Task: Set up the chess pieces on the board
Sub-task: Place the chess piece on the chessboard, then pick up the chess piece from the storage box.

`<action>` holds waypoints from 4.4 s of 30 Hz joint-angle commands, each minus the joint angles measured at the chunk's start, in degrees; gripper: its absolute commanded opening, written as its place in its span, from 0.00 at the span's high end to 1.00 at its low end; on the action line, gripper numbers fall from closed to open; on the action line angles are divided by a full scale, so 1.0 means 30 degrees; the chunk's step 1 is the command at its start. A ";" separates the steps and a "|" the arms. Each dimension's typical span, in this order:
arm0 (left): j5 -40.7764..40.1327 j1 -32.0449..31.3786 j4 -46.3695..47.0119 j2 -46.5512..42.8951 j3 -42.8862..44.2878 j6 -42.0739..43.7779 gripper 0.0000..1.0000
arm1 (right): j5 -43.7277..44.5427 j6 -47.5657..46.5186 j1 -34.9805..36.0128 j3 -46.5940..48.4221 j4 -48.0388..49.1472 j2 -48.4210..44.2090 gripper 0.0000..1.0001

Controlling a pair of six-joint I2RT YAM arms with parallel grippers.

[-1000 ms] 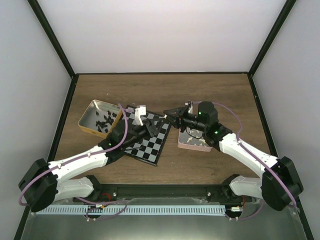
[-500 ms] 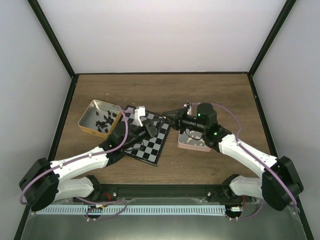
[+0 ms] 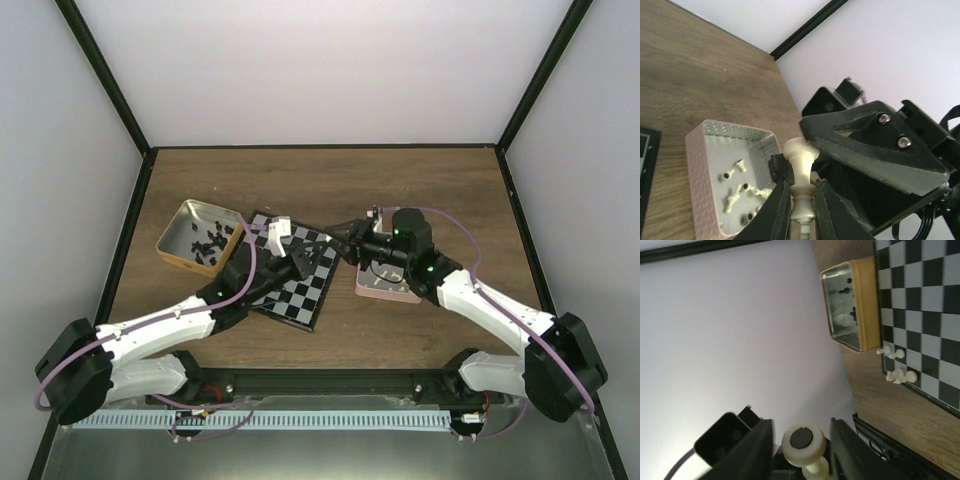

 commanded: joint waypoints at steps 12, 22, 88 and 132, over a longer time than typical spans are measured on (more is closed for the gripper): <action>-0.0789 0.0628 -2.4223 -0.1860 0.6009 0.2929 0.96 | 0.6090 -0.8758 0.0087 0.0619 -0.7853 -0.1790 0.36; 0.0702 0.1167 -2.9461 0.4000 0.9084 0.8048 0.96 | 0.6520 -0.9230 0.0081 -0.0051 -0.8050 -0.1729 0.36; -0.1038 0.3478 -3.0142 0.8613 1.0905 1.0640 0.58 | 0.7386 -0.9681 0.0053 -0.1825 -0.7873 -0.3281 0.36; -0.2715 0.3469 -1.7050 -0.5822 0.3845 0.8110 0.34 | 1.3452 -2.3405 -0.3828 0.5296 -1.5692 0.8901 0.66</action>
